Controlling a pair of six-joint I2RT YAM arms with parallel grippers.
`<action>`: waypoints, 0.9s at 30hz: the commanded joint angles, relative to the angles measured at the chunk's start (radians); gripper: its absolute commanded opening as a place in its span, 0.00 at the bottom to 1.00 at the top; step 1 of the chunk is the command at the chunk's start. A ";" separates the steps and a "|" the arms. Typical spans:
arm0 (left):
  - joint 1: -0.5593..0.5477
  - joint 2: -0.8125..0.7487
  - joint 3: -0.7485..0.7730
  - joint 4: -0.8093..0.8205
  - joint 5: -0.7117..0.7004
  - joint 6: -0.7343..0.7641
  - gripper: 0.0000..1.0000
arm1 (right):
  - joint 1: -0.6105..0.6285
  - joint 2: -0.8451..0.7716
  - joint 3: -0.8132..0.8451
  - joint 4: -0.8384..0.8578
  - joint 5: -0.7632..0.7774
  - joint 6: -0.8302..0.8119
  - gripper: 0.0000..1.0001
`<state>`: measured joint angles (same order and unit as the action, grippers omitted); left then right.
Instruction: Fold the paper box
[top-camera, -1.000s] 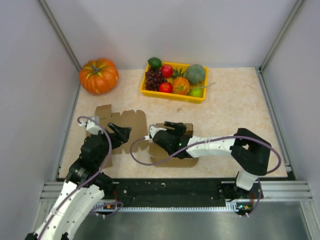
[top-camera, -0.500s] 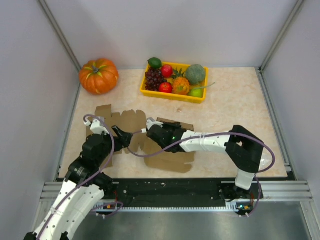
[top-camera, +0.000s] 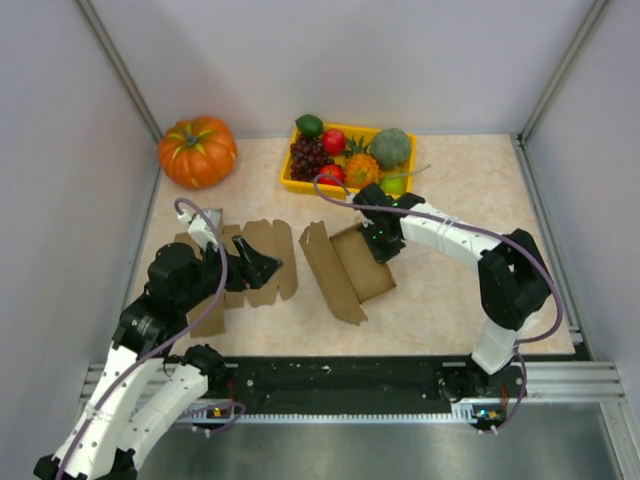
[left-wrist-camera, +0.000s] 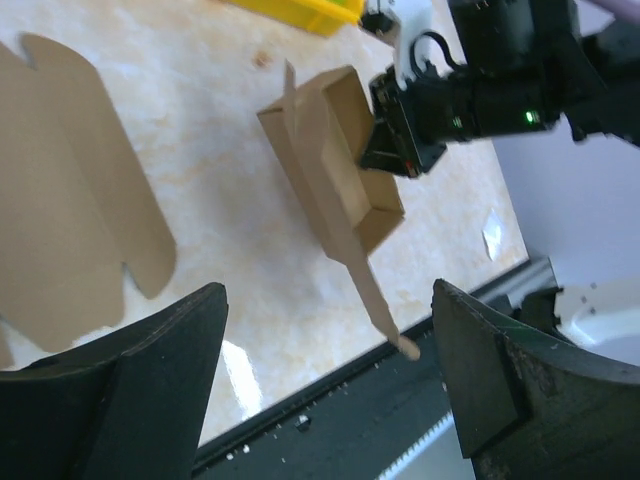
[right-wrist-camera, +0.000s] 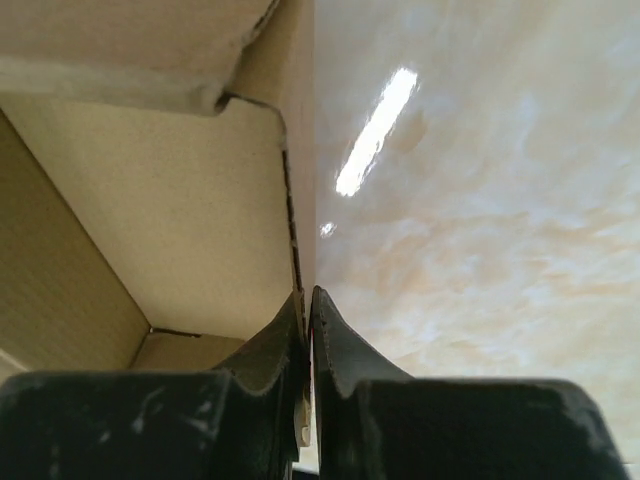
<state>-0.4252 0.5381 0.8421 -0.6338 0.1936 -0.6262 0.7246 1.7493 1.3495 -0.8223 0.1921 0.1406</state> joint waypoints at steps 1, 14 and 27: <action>0.003 0.091 -0.024 0.097 0.208 0.003 0.86 | -0.086 -0.002 -0.058 -0.038 -0.318 0.218 0.05; -0.069 0.375 -0.084 0.408 0.271 -0.107 0.98 | -0.122 0.027 -0.131 0.041 -0.306 0.332 0.08; -0.302 0.606 0.115 0.232 -0.158 -0.018 0.75 | -0.119 -0.005 -0.150 0.071 -0.299 0.410 0.13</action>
<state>-0.6682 1.0660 0.8959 -0.3477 0.2066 -0.6968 0.6056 1.7721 1.2041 -0.7891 -0.0933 0.5121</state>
